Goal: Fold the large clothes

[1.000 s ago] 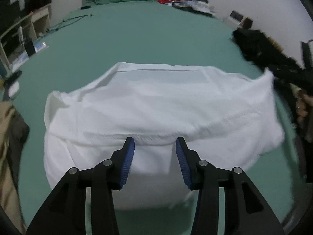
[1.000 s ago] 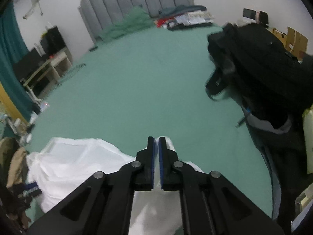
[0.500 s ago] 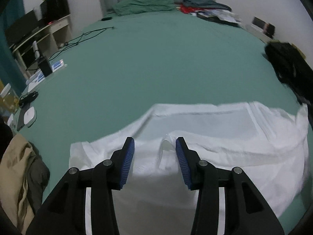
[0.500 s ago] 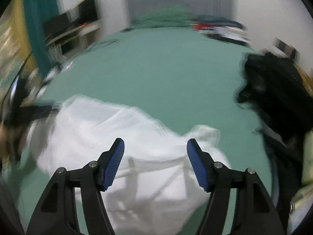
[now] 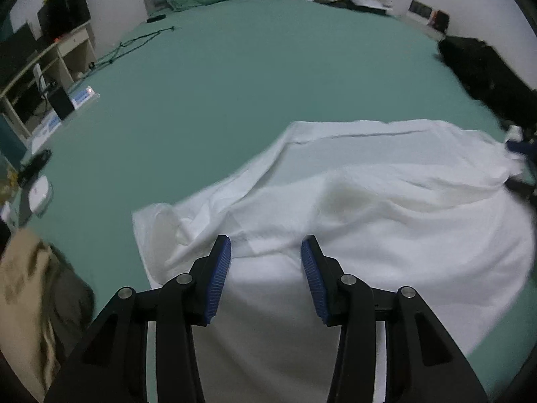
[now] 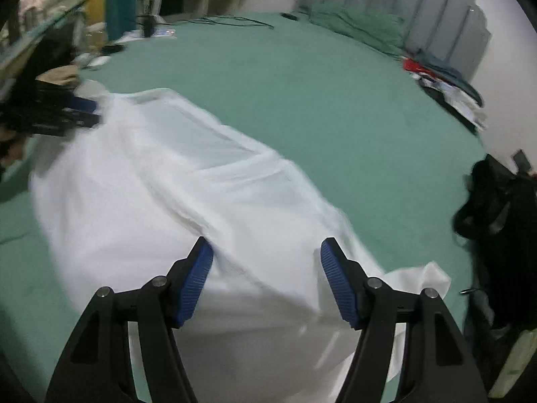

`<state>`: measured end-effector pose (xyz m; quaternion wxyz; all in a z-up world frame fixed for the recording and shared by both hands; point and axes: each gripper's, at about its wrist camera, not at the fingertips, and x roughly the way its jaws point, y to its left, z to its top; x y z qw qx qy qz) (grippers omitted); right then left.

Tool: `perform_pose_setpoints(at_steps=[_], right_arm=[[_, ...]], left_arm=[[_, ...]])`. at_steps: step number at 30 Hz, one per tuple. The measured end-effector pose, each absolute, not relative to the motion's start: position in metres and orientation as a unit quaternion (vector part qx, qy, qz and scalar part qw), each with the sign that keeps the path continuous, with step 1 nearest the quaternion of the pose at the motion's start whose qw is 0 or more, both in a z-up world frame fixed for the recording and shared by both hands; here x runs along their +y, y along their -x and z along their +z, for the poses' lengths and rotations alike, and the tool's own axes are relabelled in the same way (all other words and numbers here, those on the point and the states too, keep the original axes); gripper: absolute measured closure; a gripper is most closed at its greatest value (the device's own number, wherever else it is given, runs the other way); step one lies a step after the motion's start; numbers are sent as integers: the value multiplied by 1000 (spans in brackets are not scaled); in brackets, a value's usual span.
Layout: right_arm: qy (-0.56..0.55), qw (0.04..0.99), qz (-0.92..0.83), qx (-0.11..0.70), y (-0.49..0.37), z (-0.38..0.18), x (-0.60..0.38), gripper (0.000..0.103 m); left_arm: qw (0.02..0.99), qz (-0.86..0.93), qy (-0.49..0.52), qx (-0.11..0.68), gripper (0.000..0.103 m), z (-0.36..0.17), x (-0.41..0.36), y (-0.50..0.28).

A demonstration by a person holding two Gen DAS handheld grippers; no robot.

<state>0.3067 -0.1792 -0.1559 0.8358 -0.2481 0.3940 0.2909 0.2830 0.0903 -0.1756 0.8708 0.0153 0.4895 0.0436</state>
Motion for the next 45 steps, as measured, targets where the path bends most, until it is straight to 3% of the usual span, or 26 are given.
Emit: perform_pose_setpoints(at_steps=[6, 12, 18, 21, 26, 32, 33, 36, 38, 39, 40, 41, 42, 43, 45], right_arm=[[214, 874, 185, 395, -373, -160, -202, 36], [143, 920, 130, 340, -408, -123, -223, 33], [153, 915, 137, 348, -374, -109, -239, 28], [112, 907, 129, 384, -343, -115, -270, 28], [-12, 884, 116, 453, -297, -137, -318, 28], [-34, 860, 134, 491, -266, -172, -303, 29], [-40, 854, 137, 500, -259, -181, -303, 37], [-5, 863, 121, 491, -247, -194, -288, 46], [-13, 866, 116, 485, -247, -194, -287, 64], [-26, 866, 120, 484, -248, -193, -288, 82], [-36, 864, 130, 485, -248, -193, -288, 91], [-43, 862, 137, 486, -249, -193, -288, 91], [-39, 864, 136, 483, -248, -192, -287, 93], [-34, 866, 136, 479, -247, -190, -287, 94], [-39, 870, 135, 473, -244, -184, -289, 95]], left_arm=[[873, 80, -34, 480, 54, -185, 106, -322], [880, 168, -8, 445, 54, -169, 141, -334], [877, 206, 58, 429, 53, -147, 181, -289], [877, 197, 98, 427, 43, -143, 195, -254], [876, 173, 118, 436, 42, -148, 192, -203], [870, 116, 114, 466, 41, -172, 170, -178], [870, 108, 113, 467, 41, -175, 167, -177], [861, 101, 116, 484, 41, -187, 161, -180], [865, 105, 106, 479, 41, -190, 159, -182], [867, 105, 99, 477, 41, -191, 158, -184], [867, 105, 95, 477, 41, -191, 155, -183], [868, 103, 93, 477, 47, -191, 155, -184], [870, 91, 93, 475, 63, -189, 154, -183], [870, 79, 92, 477, 100, -188, 152, -183], [868, 82, 97, 480, 101, -183, 153, -181]])
